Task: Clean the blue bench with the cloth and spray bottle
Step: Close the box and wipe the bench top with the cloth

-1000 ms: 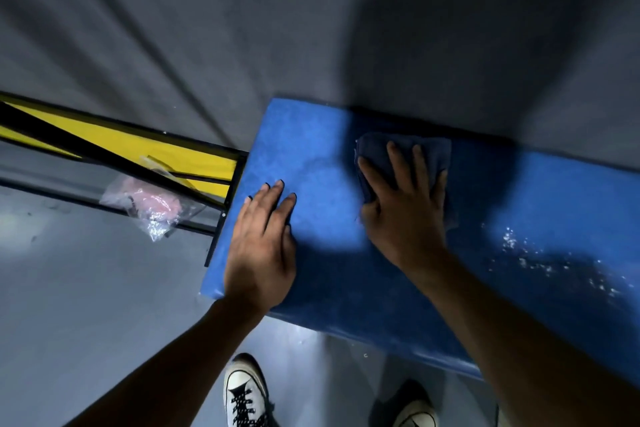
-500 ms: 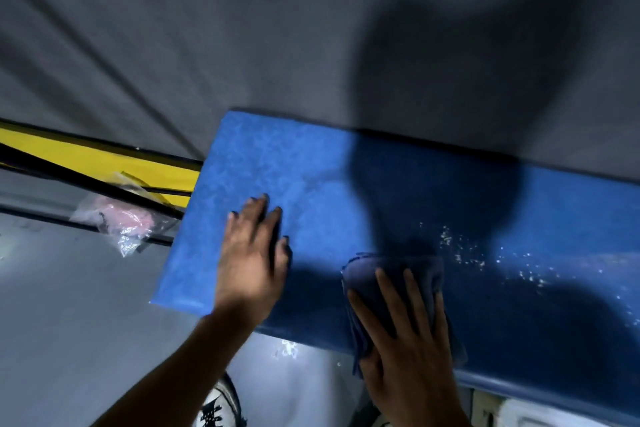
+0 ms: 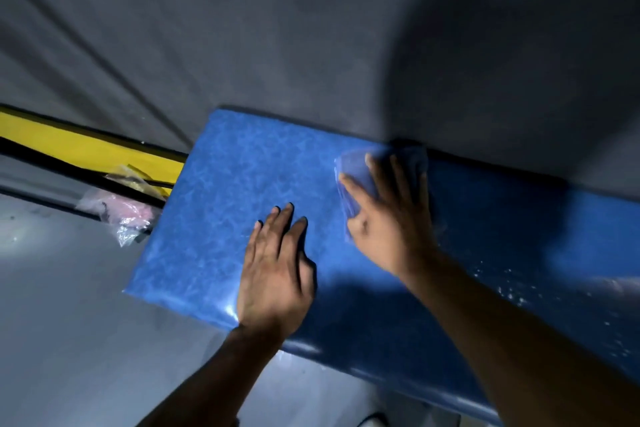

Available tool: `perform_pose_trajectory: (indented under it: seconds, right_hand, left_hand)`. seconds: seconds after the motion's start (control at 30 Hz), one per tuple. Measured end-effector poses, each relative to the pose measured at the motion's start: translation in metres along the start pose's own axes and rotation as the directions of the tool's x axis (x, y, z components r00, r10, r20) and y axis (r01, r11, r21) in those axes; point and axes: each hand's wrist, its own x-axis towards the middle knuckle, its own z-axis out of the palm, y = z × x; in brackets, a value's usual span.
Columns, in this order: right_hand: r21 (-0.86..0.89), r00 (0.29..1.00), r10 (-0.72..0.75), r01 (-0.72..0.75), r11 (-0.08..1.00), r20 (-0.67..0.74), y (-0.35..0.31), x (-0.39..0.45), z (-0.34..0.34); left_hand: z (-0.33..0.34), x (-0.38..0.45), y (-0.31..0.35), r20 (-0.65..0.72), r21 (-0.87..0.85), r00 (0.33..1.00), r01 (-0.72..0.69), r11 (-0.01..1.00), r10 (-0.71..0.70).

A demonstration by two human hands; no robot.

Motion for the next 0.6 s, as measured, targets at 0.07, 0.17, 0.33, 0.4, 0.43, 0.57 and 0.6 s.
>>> perform_pose_trajectory:
  seconds: [0.07, 0.17, 0.33, 0.4, 0.43, 0.57, 0.6]
  right_hand:
    - [0.027, 0.997, 0.066, -0.067, 0.997, 0.048, 0.001, 0.014, 0.001]
    - [0.056, 0.989, 0.114, -0.12, 0.991, 0.098, -0.001, 0.014, 0.001]
    - [0.038, 0.978, 0.201, -0.203, 0.978, 0.053, -0.005, -0.022, -0.005]
    - [0.013, 0.975, 0.219, -0.22, 0.975, 0.046, -0.007, -0.044, -0.006]
    - [0.012, 0.974, 0.225, -0.226, 0.974, 0.039, -0.007, -0.056, -0.007]
    - [0.052, 0.963, 0.27, -0.269, 0.962, -0.004, -0.009, -0.11, -0.011]
    - [0.052, 0.961, 0.277, -0.277, 0.959, 0.002, -0.011, -0.124, -0.013]
  left_hand:
    - [-0.002, -0.001, 0.002, -0.005, 0.003, 1.0, -0.006, 1.0, 0.006]
    - [-0.002, -0.002, 0.002, -0.01, 0.011, 1.0, -0.012, 1.0, 0.012]
    - [-0.001, -0.002, 0.003, 0.004, 0.032, 1.0, -0.007, 0.999, 0.007]
    - [-0.002, -0.003, 0.003, 0.013, 0.032, 1.0, -0.009, 0.999, 0.009]
    - [-0.002, -0.004, 0.003, 0.011, 0.026, 1.0, -0.011, 1.0, 0.011]
    - [-0.002, -0.004, 0.004, 0.016, -0.002, 1.0, -0.003, 1.0, 0.003]
    - [-0.002, -0.003, 0.004, 0.022, -0.01, 1.0, 0.003, 1.0, -0.003]
